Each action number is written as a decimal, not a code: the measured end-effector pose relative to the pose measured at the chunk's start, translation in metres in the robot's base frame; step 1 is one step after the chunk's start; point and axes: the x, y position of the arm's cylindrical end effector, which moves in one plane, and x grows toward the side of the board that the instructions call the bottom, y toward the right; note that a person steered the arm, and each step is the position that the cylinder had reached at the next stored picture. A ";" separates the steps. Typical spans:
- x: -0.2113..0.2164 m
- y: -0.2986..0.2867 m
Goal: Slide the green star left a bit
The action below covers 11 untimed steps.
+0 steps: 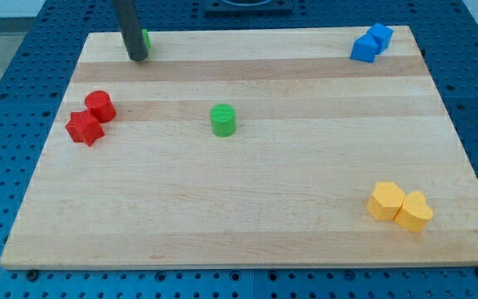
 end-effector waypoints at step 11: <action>0.004 0.068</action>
